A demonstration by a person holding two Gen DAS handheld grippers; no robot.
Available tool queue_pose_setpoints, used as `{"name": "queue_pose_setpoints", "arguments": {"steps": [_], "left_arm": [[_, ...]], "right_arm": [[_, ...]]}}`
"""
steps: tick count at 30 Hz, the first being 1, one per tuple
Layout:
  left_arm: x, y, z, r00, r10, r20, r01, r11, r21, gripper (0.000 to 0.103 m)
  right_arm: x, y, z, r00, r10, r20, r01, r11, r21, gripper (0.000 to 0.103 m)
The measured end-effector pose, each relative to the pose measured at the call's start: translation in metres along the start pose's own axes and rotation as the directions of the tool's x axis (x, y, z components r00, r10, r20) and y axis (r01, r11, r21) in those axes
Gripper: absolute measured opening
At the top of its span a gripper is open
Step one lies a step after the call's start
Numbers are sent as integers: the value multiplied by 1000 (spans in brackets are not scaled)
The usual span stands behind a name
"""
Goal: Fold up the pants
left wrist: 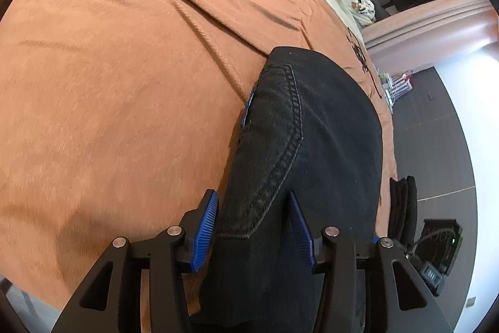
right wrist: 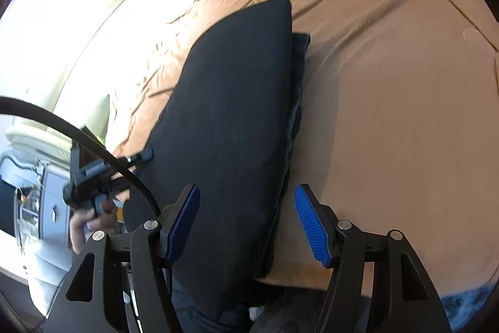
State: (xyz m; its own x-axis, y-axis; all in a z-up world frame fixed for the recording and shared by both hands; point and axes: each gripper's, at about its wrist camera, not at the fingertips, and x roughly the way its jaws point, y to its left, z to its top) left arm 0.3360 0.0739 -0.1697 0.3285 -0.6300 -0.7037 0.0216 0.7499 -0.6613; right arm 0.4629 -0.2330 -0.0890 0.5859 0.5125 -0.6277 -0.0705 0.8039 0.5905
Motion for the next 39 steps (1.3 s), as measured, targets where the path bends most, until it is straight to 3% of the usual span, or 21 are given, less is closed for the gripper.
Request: {"name": "queue_pose_setpoints", "arguments": {"steps": [10, 12, 20, 21, 25, 28, 35, 39], "left_arm": [[10, -7, 19, 1000, 6, -14, -6, 999, 39, 49], [14, -7, 25, 1000, 11, -20, -11, 999, 42, 49], [36, -16, 52, 999, 23, -48, -20, 998, 61, 50], [38, -18, 56, 998, 24, -50, -21, 998, 65, 50], [47, -23, 72, 998, 35, -55, -31, 997, 69, 50], [50, -27, 83, 998, 28, -54, -24, 998, 65, 50], [74, -40, 112, 996, 53, -75, -49, 997, 65, 50], [84, -47, 121, 993, 87, -82, -81, 994, 76, 42]], "right_arm": [[23, -22, 16, 999, 41, 3, -41, 997, 61, 62], [31, -14, 7, 999, 49, 8, -49, 997, 62, 62], [58, 9, 26, 999, -6, 40, 5, 999, 37, 62], [58, 10, 28, 999, -14, 46, 12, 999, 34, 60], [61, 11, 25, 998, -49, 44, 48, 999, 23, 30], [62, 8, 16, 996, -84, 25, 83, 996, 18, 17], [55, 1, -16, 996, -89, 22, 88, 995, 46, 11], [48, -6, -28, 997, -68, 22, 67, 996, 62, 11]]}}
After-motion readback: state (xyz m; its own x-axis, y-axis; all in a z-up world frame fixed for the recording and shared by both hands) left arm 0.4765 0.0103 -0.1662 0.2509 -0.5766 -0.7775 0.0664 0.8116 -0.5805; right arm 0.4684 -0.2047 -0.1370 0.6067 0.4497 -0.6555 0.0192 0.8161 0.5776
